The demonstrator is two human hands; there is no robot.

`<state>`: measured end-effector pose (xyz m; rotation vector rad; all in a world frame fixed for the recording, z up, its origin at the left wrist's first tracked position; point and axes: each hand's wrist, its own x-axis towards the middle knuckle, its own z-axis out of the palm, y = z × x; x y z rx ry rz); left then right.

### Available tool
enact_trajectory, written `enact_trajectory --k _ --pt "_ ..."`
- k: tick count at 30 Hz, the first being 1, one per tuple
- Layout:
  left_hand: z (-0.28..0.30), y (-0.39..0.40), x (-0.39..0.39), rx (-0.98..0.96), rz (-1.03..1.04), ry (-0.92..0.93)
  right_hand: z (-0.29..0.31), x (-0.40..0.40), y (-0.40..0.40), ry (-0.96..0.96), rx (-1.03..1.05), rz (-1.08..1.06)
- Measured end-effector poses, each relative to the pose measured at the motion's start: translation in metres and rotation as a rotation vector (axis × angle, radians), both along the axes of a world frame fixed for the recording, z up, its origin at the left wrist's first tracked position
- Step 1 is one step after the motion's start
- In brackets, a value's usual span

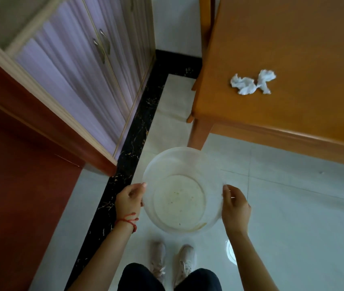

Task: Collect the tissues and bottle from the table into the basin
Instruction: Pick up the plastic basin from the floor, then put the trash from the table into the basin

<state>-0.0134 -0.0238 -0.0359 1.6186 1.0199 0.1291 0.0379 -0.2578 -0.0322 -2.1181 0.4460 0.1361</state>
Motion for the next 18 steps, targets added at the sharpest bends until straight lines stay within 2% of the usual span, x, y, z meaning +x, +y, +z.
enact_trajectory --k 3,10,18 --pt "0.03 0.0 -0.005 0.062 0.024 -0.001 0.031 -0.007 0.002 -0.035 -0.005 0.019" --pt "0.084 0.001 0.0 0.072 0.057 -0.003 0.088 -0.009 0.007 -0.095 -0.008 0.022" --pt "0.121 0.02 0.009 0.132 0.032 -0.073 0.124 -0.005 0.026 -0.146 0.052 0.003"
